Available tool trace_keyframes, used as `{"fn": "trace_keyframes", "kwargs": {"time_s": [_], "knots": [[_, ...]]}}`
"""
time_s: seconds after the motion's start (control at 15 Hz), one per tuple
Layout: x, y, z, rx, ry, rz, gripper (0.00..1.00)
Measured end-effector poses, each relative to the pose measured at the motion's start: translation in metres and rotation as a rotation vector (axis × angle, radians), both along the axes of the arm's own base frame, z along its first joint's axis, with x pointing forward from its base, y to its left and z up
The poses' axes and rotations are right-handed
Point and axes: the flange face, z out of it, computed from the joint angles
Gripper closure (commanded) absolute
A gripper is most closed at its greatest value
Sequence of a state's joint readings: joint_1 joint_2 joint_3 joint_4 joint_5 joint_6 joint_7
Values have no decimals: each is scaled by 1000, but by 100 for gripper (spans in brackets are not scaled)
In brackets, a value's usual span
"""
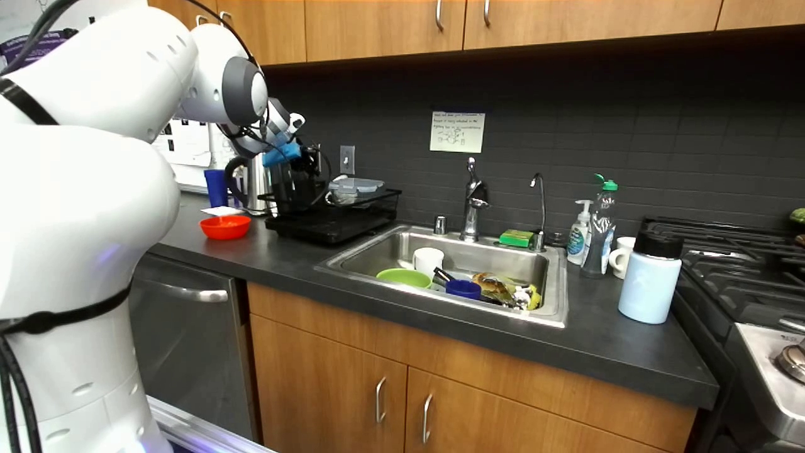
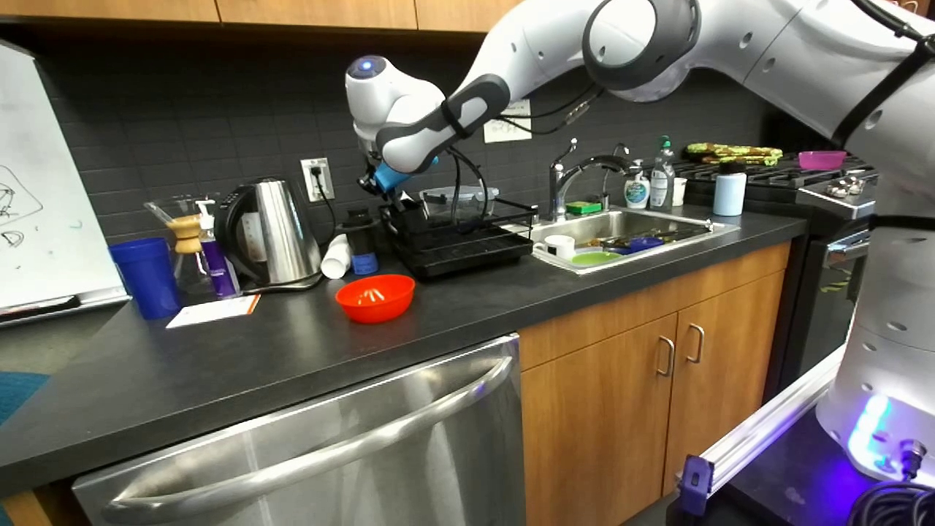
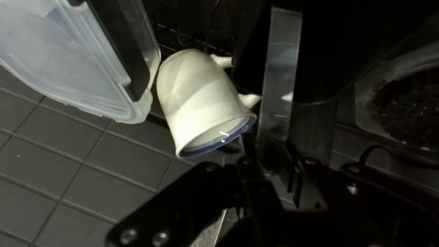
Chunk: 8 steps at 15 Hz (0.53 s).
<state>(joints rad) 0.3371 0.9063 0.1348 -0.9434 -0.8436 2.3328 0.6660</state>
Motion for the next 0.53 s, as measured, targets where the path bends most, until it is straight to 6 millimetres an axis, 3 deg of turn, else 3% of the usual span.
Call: {"fn": "trace_keyframes", "kwargs": {"time_s": [0.33, 0.53], "knots": [[-1, -3, 5, 14, -7, -16, 95], [-1, -6, 19, 33, -33, -32, 95]]}}
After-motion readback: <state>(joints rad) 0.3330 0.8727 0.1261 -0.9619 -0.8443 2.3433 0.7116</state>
